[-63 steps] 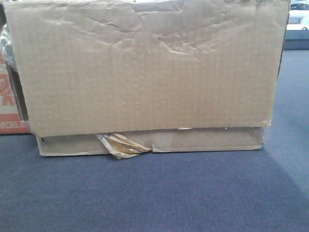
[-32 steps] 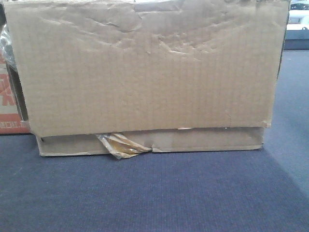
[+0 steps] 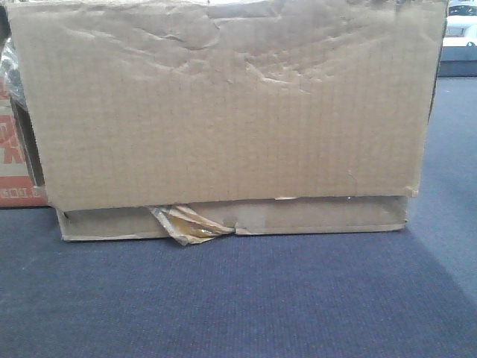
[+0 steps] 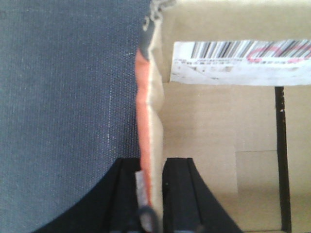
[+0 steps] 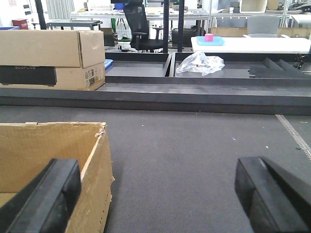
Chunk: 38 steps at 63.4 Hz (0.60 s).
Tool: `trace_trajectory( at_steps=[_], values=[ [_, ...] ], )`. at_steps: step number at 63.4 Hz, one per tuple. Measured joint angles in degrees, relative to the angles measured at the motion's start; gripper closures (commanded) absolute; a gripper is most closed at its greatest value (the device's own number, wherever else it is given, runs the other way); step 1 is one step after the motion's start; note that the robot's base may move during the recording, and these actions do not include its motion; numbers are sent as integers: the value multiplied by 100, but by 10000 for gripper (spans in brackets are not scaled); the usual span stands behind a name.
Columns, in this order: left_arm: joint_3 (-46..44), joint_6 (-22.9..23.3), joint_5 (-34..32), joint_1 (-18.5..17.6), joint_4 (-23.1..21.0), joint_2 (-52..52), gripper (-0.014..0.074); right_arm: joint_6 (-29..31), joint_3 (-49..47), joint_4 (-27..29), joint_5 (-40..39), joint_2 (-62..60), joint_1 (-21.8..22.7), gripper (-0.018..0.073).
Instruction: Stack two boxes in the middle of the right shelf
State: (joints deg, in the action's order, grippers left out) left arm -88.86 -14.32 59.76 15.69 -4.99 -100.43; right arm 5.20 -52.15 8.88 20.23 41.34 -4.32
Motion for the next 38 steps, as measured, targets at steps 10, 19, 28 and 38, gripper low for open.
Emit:
trace_trajectory(
  at_steps=[10,19,28,38],
  values=[
    [-93,381,162,0,201,91,708,0,0,0,0,0,0,20],
    [-463,539,278,34,343,421,708,0,0,0,0,0,0,20],
    [-1119,758,285,47,340,959,708,0,0,0,0,0,0,20],
    [-1831,1013,334,-36,207,1437,708,0,0,0,0,0,0,20]
  ],
)
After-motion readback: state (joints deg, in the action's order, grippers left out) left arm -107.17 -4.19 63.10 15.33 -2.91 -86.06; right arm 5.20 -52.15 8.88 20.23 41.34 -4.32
